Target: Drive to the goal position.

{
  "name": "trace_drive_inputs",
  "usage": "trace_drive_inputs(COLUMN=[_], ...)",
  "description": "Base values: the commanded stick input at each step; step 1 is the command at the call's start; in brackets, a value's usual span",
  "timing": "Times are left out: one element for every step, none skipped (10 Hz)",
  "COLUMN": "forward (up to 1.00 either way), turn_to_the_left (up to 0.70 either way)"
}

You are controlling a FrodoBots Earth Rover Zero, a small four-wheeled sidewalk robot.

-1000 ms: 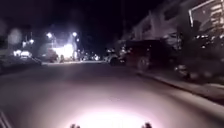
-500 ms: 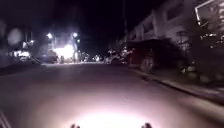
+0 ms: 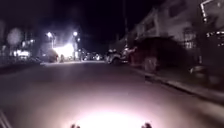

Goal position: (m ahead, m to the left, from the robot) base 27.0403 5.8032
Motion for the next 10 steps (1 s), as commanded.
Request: trace_drive_inputs(forward=[0.70, 0.70, 0.70, 0.70, 0.70, 0.70, 0.70, 0.70, 0.70, 0.70], turn_to_the_left=[0.00, 0.00, 0.00, 0.00, 0.00, 0.00, 0.00, 0.00, 0.00, 0.00])
